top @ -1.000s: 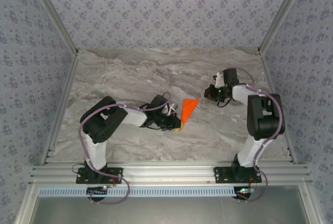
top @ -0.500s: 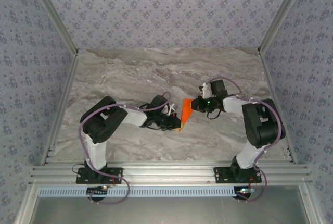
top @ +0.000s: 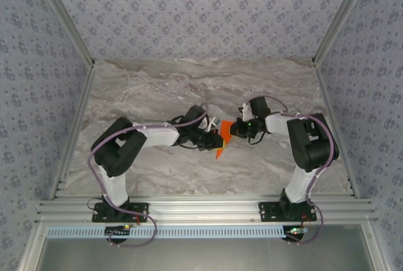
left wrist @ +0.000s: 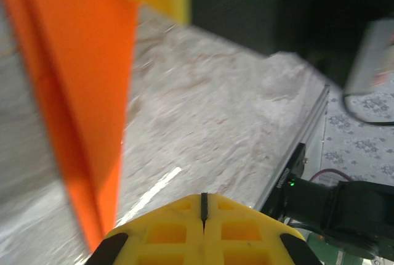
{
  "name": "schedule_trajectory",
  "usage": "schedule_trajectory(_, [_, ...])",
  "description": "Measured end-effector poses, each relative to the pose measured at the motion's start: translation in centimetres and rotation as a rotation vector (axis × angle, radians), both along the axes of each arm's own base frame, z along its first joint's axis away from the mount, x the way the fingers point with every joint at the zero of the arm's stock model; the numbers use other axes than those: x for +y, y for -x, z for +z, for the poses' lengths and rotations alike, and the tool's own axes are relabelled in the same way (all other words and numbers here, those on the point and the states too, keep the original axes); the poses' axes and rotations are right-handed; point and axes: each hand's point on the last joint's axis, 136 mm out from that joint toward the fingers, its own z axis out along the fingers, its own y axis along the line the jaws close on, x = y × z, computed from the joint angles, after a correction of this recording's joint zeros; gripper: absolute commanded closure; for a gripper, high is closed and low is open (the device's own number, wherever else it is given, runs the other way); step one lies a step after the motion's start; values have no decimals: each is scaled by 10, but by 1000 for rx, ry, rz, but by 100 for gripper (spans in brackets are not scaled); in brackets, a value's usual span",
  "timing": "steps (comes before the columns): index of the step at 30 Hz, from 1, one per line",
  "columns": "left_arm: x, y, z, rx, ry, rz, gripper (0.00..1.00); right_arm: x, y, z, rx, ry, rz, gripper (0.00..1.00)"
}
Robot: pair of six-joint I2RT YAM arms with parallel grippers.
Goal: Fold a paper plane with a square sheet of paper (fold left side to right side)
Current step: Fold the wing for the fifth time at the center of the table.
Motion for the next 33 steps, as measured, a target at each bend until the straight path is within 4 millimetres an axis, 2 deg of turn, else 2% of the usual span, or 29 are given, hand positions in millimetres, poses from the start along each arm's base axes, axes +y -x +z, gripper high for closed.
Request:
schedule_trajectory(3, [-9, -8, 15, -35, 16, -23, 99, 0, 0, 0, 8, 3, 0, 97])
schedule_trajectory(6, [-14, -14, 17, -49, 13, -36, 99, 0, 0, 0, 8, 6, 2, 97])
schedule_trajectory(14, [-9, -17, -24, 29, -74, -38, 100, 0, 0, -1, 9, 10, 6, 97])
schedule_trajectory(17, [-11, -18, -27, 34, -82, -44, 100, 1, 1, -1, 7, 11, 11, 97])
schedule_trajectory(24, [-21, -29, -22, 9, -72, -56, 99, 1, 1, 0, 11, 14, 12, 97])
schedule_trajectory(33, [-16, -28, -51, 42, -147, -59, 99, 1, 1, -1, 16, 22, 11, 97])
